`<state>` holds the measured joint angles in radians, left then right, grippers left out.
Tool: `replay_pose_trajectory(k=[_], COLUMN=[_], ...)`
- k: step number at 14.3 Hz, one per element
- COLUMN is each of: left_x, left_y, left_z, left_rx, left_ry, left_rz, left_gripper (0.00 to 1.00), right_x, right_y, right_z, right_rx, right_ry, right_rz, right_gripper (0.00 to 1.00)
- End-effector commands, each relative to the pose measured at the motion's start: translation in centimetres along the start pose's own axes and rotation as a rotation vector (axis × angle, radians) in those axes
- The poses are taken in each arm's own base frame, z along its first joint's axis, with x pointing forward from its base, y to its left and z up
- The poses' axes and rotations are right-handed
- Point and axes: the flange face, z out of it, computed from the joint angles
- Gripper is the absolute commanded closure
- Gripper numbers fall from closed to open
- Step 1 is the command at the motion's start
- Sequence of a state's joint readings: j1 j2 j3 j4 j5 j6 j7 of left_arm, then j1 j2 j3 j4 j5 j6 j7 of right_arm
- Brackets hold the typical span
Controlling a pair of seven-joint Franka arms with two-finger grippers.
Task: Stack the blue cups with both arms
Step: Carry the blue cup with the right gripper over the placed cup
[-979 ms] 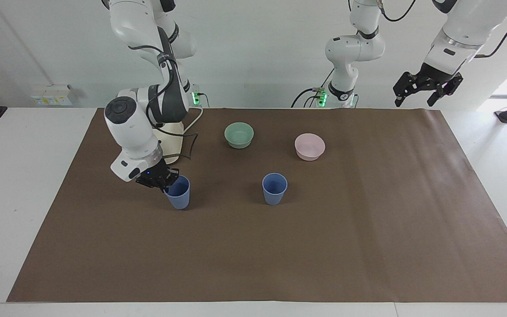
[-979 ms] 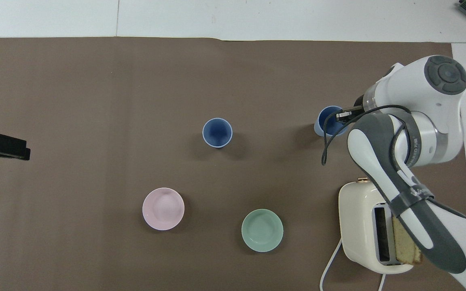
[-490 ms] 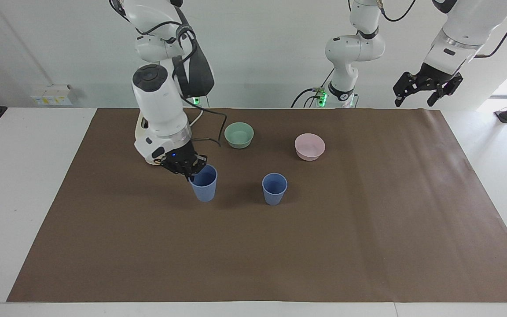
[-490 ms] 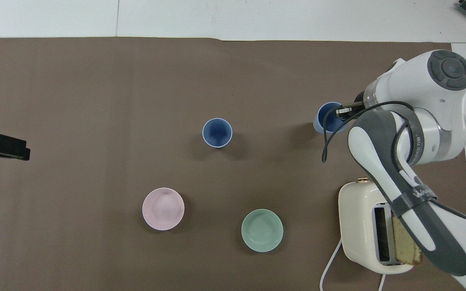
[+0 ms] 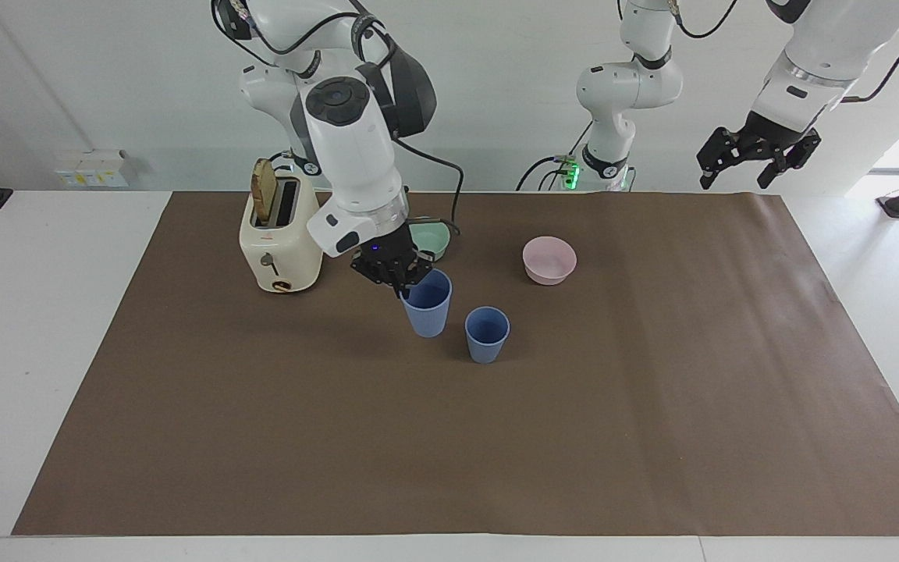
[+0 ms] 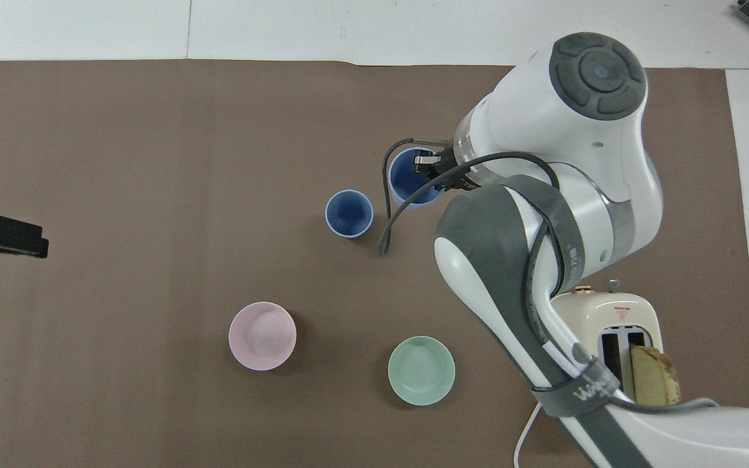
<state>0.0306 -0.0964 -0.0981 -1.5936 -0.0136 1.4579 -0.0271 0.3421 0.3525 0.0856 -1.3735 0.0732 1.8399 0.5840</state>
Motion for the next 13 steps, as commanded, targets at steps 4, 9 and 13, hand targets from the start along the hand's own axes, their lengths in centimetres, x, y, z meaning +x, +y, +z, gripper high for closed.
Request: replay_pose_trajectory(k=[4, 9, 13], left_x=[-0.8, -0.8, -0.8], left_y=[-0.1, -0.1, -0.1], left_z=[-0.3, -0.3, -0.3], left_rx=[-0.013, -0.013, -0.013], left_ry=[-0.002, -0.004, -0.002], left_rz=[0.001, 0.000, 0.001], left_gripper=[0.00, 0.00, 0.00], right_x=[-0.5, -1.8, -2.5], right_y=[-2.9, -5.3, -7.4], right_z=[-0.1, 0.9, 3.3], right_rx=[0.024, 0.038, 0.038], right_ry=[-0.019, -0.012, -0.011], right_rz=[0.009, 0.016, -0.014], right_gripper=[1.00, 1.00, 1.00])
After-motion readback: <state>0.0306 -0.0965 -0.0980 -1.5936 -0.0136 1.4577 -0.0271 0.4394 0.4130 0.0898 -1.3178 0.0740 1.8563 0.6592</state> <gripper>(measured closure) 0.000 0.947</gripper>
